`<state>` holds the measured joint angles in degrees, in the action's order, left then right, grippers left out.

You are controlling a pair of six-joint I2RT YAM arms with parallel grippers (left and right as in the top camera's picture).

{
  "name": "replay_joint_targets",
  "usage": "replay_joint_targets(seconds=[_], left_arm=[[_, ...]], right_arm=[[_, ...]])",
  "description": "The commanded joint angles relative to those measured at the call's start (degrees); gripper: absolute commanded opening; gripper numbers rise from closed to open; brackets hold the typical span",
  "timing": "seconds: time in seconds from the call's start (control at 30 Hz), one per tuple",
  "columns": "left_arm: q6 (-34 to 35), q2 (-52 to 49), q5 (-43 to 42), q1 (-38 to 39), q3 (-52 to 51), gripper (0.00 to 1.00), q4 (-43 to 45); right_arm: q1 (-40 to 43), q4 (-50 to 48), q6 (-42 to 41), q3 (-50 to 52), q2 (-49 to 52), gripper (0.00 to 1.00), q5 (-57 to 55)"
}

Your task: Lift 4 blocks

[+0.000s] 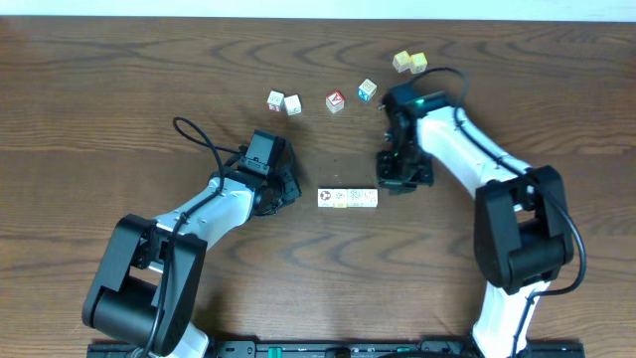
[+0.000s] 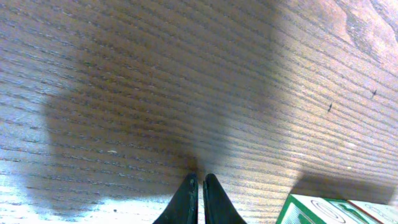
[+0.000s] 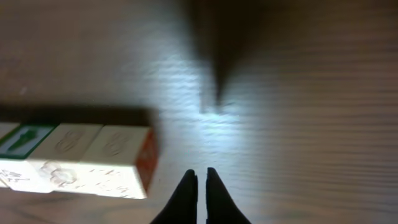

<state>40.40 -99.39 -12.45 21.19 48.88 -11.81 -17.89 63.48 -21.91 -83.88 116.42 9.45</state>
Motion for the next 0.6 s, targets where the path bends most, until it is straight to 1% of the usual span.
replay_joint_targets(seconds=[0.0, 0.07, 0.1, 0.2, 0.3, 0.37, 0.5, 0.57], left_arm=[[-4.0, -0.9, -1.9, -0.3, -1.8, 0.07, 0.2], [-7.1, -0.9, -6.4, -0.3, -1.8, 0.07, 1.7], [-7.6, -0.9, -7.3, -0.3, -1.8, 0.07, 2.0], [-7.6, -1.0, -7.7, -0.3, -1.8, 0.07, 1.9], [-7.6, -1.0, -7.7, -0.3, -1.8, 0.07, 1.6], [-7.8, -1.2, -7.7, -0.3, -1.8, 0.07, 1.4], [-8.5, -1.8, -8.0, -0.3, -1.8, 0.07, 1.5], [-9.2, -2.1, -10.6, -0.3, -1.8, 0.07, 1.9]], right_arm=[[4.0, 0.3, 6.5, -1.2, -1.0, 0.05, 3.2], [6.3, 0.8, 11.5, -1.1, -1.0, 0.05, 6.9], [7.1, 0.8, 12.3, -0.9, -1.0, 0.05, 7.6], [9.2, 0.7, 12.3, 0.2, -1.0, 0.01, 7.6], [11.1, -1.2, 12.4, 2.7, -1.0, 0.01, 10.6], [12.5, -4.4, 13.2, 5.2, -1.0, 0.01, 14.5], [15.4, -11.0, 17.7, 10.8, -1.0, 0.01, 26.3], [16.8, -13.6, 19.8, 13.8, -1.0, 0.01, 32.4]])
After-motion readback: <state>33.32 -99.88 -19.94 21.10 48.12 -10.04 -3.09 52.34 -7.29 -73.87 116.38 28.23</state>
